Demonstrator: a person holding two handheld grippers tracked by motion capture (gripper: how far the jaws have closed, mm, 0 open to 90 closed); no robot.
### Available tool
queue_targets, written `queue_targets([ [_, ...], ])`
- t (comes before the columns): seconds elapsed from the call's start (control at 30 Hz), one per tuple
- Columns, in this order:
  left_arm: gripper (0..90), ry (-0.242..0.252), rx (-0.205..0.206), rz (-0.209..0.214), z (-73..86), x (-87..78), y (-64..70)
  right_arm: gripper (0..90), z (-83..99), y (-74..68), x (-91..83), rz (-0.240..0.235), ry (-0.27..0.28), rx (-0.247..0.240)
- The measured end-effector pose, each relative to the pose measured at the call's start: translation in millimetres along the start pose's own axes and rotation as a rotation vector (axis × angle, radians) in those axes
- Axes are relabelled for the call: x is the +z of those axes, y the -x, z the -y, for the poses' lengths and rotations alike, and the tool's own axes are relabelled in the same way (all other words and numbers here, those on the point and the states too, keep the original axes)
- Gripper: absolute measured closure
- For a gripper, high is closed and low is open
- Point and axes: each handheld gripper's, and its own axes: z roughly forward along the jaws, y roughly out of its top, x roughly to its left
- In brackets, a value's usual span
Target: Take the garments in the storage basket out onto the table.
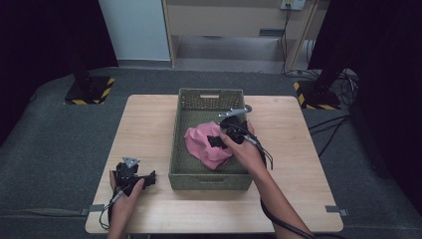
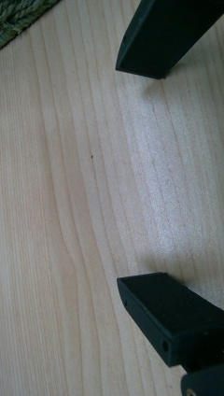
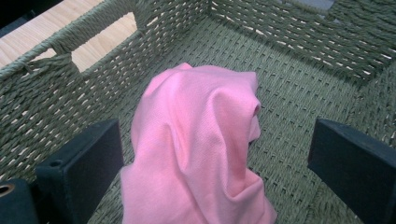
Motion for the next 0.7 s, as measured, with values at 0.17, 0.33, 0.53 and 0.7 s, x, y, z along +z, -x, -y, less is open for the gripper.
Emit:
queue_targets([
  [0.17,0.0,0.000,0.000,0.000,0.0,0.0,0.0,3.3,-1.1,-5.6,7.3,-0.009,-0.009,-0.004],
  [0.33,0.0,0.000,0.000,0.000,0.0,0.0,0.0,3.3,-1.5,-9.7,17.4,-0.014,-0.026,-0.009],
  [0.53,0.0,0.000,0.000,0.000,0.0,0.0,0.0,3.3,-0.9,-10.4,25.2,-0.008,-0.036,-0.002],
  [0.7,0.0,0.000,0.000,0.000,0.0,0.0,0.0,3.5,0.4,-9.3,31.3,-0.010,-0.044,0.019],
])
